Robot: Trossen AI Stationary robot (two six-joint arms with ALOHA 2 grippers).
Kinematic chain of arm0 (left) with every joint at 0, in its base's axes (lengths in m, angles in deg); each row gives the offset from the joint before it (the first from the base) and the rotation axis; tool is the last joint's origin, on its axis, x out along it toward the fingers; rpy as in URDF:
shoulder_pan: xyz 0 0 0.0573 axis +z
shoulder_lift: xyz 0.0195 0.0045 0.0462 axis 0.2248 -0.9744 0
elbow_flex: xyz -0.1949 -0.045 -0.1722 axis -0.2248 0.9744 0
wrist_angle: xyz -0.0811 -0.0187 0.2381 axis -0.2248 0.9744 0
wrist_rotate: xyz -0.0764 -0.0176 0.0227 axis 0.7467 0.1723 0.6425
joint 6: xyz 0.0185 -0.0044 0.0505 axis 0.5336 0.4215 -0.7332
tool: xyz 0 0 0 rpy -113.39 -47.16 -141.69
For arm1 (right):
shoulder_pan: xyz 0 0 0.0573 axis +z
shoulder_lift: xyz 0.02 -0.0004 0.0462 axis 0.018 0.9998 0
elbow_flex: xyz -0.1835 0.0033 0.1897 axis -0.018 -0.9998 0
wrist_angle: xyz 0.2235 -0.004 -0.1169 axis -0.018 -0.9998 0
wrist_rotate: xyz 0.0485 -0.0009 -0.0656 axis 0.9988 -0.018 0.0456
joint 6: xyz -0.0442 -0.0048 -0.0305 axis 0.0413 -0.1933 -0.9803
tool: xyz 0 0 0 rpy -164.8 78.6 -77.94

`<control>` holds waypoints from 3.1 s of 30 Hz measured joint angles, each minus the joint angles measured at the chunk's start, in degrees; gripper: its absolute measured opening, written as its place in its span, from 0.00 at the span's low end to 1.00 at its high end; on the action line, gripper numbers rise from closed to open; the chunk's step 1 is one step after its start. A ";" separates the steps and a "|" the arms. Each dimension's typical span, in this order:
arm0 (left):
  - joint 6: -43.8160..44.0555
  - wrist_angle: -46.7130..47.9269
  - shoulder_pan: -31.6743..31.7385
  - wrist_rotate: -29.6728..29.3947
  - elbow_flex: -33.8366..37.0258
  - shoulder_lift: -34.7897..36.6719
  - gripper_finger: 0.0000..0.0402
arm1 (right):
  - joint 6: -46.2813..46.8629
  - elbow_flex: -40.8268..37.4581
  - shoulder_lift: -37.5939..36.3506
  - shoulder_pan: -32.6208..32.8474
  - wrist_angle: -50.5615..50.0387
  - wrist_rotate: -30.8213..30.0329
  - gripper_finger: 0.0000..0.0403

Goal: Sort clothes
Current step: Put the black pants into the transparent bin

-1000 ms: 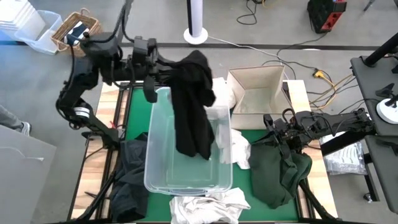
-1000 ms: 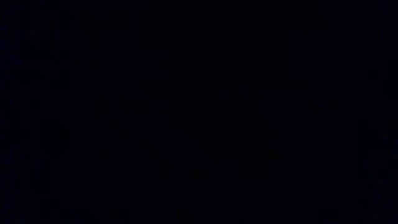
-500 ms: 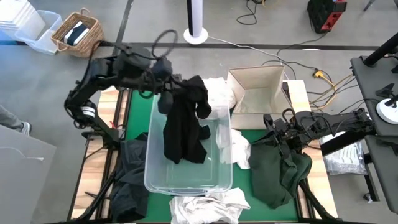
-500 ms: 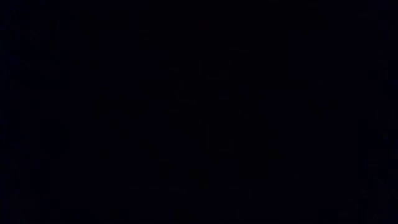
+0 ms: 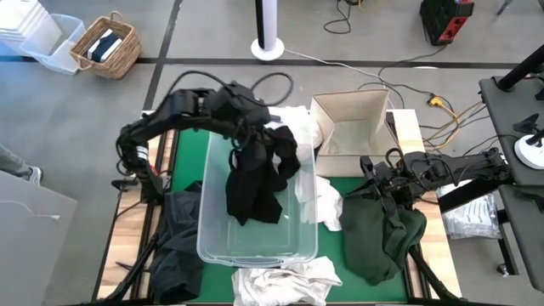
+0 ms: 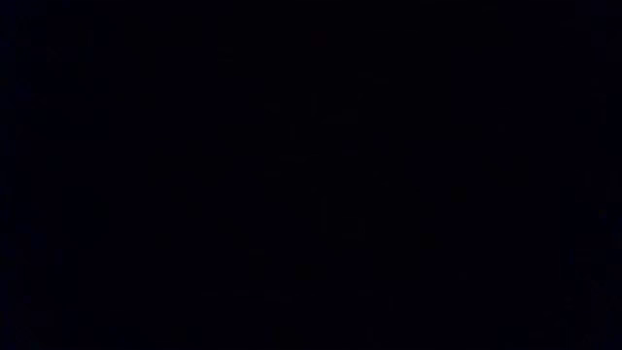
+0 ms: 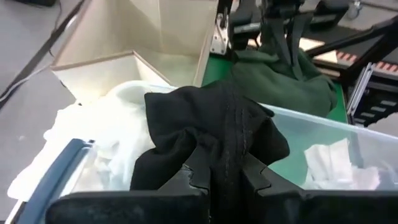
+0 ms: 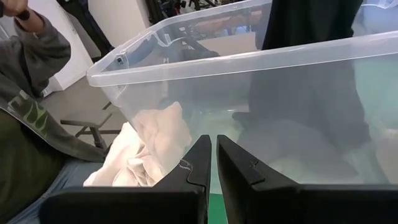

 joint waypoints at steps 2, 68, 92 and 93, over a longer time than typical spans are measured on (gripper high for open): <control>-0.25 -1.46 -0.69 0.61 0.00 -0.89 0.02 | 0.00 0.00 0.00 0.00 -0.08 0.00 0.04; -10.52 3.80 -5.90 -0.54 0.68 -12.55 0.02 | 0.05 -0.03 0.02 0.02 -0.90 0.07 0.04; -10.37 0.15 -5.78 -0.23 10.21 -11.89 0.02 | 4.04 -0.06 0.02 0.02 -2.10 0.09 0.04; -10.35 -0.23 -5.77 -0.23 11.29 -11.50 0.02 | 4.05 -0.08 0.02 0.02 -2.10 0.09 0.04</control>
